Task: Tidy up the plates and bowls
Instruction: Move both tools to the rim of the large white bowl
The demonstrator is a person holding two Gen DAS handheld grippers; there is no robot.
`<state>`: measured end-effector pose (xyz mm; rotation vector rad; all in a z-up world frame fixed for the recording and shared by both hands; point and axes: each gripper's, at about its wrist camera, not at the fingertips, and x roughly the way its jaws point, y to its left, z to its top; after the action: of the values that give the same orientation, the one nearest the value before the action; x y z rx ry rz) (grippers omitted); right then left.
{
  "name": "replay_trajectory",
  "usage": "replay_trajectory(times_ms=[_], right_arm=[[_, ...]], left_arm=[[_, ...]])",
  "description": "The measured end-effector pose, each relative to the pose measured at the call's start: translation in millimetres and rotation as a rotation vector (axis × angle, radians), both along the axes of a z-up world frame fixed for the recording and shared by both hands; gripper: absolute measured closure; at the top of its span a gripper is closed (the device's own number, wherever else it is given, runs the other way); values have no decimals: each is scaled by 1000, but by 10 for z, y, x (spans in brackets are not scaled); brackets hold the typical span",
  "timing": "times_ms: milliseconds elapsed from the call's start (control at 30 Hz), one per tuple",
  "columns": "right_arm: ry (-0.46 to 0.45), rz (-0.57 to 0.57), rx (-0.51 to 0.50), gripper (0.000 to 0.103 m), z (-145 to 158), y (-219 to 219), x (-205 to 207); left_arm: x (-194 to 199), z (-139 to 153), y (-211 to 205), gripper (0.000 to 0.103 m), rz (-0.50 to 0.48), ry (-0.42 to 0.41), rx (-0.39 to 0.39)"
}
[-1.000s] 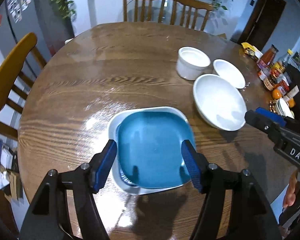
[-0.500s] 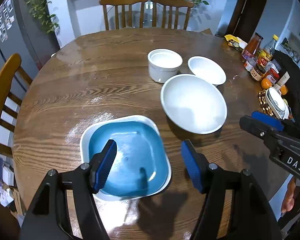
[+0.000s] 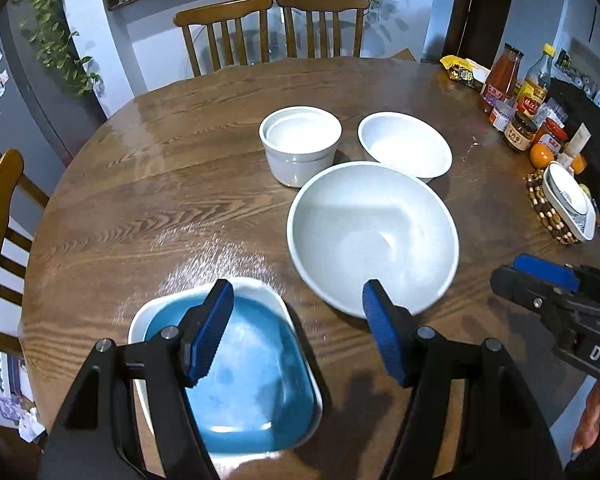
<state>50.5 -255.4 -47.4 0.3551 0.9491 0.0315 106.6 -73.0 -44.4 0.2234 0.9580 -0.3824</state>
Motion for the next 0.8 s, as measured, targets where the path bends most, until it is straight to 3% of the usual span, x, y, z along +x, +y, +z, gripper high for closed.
replay_trajectory(times_ms=[667,800], right_arm=[[82,-24,121,61,-388,-163,473],[97,-22,137,61,-458,-203,518]], left_arm=[[410,-342,-316,37,-6,75,38],[464,-392,-373,45,-13,98,35]])
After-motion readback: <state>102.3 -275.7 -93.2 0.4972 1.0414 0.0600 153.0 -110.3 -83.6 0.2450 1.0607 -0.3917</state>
